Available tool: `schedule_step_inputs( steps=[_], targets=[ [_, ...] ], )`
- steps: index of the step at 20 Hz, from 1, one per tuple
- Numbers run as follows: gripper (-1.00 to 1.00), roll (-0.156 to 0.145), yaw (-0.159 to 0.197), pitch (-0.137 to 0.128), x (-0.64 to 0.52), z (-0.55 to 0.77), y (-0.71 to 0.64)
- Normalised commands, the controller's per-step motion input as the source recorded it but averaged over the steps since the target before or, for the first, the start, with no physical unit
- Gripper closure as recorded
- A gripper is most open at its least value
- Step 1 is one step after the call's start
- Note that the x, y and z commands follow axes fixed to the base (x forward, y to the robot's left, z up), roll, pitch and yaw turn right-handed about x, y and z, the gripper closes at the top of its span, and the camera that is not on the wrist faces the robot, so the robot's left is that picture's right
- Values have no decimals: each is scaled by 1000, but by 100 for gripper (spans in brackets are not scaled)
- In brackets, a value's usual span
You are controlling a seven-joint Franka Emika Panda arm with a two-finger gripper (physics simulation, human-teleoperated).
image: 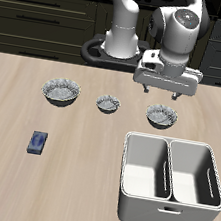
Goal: Stack the middle-sized bowl on the largest bowl
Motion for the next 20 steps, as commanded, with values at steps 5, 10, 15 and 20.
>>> schedule_step_inputs(
  steps=[5, 10, 15, 20],
  targets=[
    [-100, -18, -1, 4, 2, -280, -68],
    [-100, 0, -16, 41, 29, -220, -66],
    [-100, 2, 1, 22, 5, -162, -26],
    [-100, -6, -2, 20, -29, -160, -22]
  ],
)
